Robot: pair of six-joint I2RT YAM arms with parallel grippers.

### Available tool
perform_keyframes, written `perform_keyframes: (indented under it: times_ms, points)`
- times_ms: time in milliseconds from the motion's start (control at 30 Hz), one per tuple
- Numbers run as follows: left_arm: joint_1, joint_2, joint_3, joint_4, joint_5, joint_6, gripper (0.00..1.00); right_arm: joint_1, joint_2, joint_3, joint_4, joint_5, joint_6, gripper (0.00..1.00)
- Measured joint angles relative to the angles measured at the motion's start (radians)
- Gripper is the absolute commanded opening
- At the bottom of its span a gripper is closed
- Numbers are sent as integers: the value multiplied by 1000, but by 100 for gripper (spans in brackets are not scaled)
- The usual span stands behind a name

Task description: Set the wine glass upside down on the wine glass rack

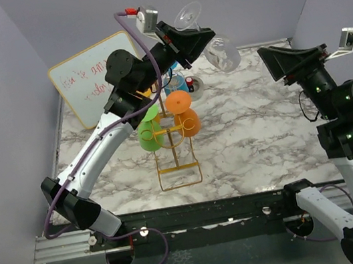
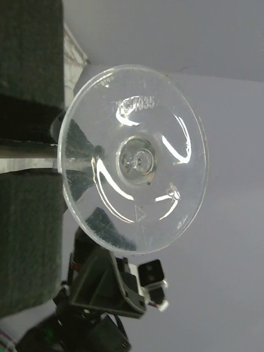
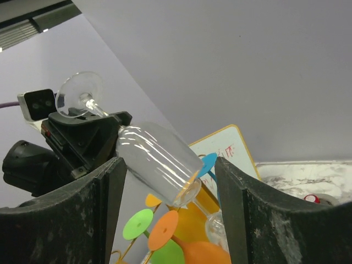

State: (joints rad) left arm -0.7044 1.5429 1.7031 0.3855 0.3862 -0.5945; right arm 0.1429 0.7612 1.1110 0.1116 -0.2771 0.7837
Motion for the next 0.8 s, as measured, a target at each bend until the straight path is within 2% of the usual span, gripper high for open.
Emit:
perform_keyframes:
  times_ms: [133,233,467,633,800]
  points:
    - [0,-23,-24,-38,36,162,0,0,26,106,-130,-51,-14,69]
    - [0,-35,-55,-55,72,287,0,0,31,145,-179,-116,-13,61]
    - [-26,-37,-99,-94,162,563,0,0,99,222,-187,-349,-3,62]
    - [-99,-38,-105,-154,187,766,0,0,163,245,-140,-510,51,61]
    - [-170,-38,-105,-249,175,925,0,0,211,275,-149,-570,72,59]
